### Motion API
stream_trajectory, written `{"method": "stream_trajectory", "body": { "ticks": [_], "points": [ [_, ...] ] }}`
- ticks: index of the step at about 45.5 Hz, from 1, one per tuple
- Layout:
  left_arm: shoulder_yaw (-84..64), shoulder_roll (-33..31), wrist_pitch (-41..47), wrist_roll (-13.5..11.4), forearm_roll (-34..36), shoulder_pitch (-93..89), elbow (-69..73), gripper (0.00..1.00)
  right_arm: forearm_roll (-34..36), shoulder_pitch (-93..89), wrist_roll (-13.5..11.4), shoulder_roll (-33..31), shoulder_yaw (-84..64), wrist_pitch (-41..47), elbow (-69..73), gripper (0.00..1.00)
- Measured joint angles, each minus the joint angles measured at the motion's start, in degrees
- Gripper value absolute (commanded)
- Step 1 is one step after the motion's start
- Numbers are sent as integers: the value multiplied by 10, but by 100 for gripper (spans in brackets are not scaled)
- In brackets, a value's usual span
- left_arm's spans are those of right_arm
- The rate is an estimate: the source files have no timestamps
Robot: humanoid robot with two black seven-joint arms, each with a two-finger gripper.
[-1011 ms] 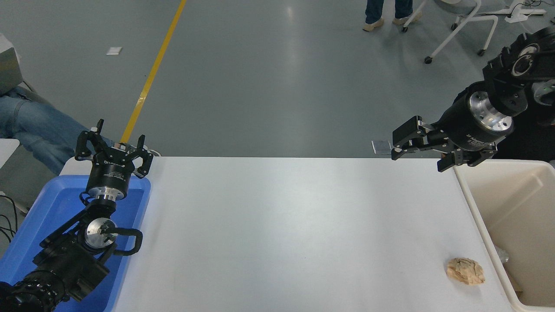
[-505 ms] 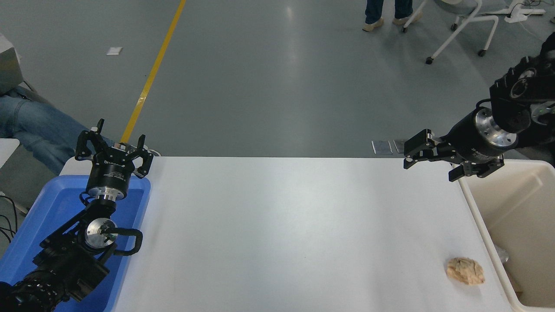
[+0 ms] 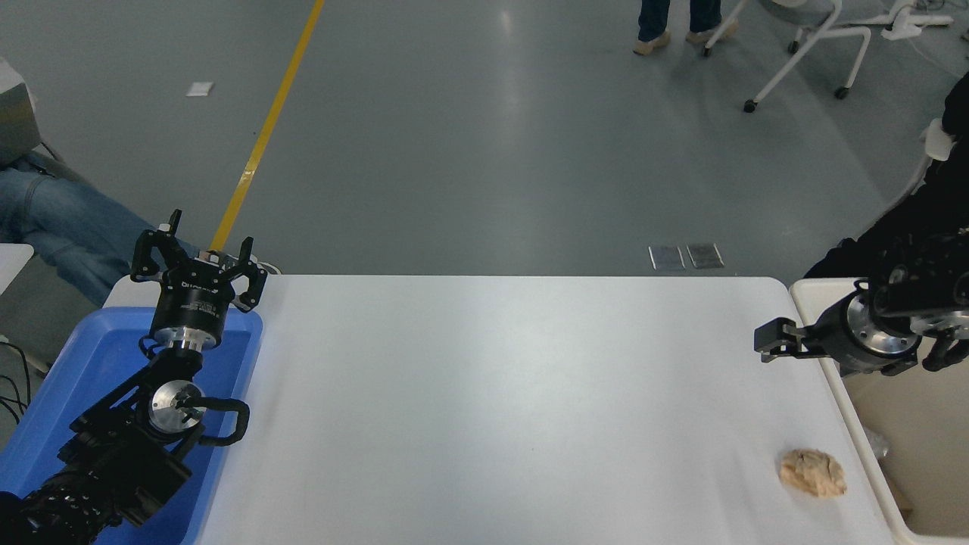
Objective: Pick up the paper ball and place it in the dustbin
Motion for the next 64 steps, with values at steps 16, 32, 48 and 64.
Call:
{"method": "stream_trajectory", "body": {
  "ticks": [16, 32, 48, 64],
  "points": [
    [0, 0, 0, 0, 0, 0, 0, 99, 11, -104, 0, -24, 29, -59, -34, 100],
    [0, 0, 0, 0, 0, 0, 0, 99, 49, -192, 0, -35, 88, -86, -70, 100],
    [0, 0, 0, 0, 0, 0, 0, 99, 58, -235, 0, -37, 124, -92, -84, 100],
    [0, 0, 0, 0, 0, 0, 0, 99, 62, -258, 1, -38, 136, -105, -86, 63]
  ]
}}
